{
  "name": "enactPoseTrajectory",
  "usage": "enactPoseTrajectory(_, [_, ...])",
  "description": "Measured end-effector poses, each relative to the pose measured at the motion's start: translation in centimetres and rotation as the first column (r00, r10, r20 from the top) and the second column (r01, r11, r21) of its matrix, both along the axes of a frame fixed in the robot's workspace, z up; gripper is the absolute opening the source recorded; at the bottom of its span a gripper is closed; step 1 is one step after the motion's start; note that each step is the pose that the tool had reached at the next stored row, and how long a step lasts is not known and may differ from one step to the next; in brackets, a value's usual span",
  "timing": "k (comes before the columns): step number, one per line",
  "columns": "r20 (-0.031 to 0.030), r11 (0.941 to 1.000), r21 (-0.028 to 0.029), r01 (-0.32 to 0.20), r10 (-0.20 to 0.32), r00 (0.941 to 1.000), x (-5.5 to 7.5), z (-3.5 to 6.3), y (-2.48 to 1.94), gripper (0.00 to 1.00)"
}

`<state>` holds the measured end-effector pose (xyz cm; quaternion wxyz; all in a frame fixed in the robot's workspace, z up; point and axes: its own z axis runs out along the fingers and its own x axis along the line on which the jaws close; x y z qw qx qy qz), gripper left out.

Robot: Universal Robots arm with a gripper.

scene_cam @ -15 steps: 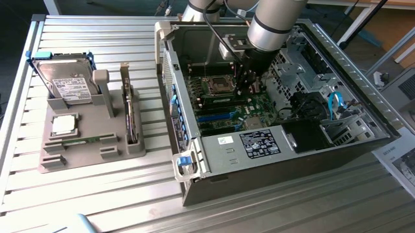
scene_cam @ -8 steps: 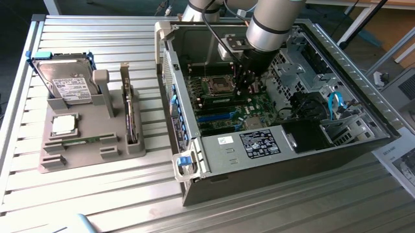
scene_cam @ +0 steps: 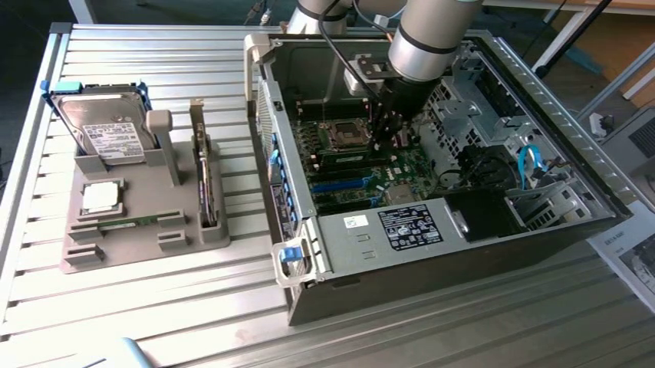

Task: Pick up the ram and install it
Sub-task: 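Insert the ram into the slot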

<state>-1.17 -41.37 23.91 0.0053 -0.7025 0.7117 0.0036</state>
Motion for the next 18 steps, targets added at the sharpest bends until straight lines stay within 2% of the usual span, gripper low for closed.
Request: enactPoseTrajectory(18, [0.0, 1.0, 0.0, 0.0, 0.0, 1.0, 0.0, -0.47, 0.0, 0.12])
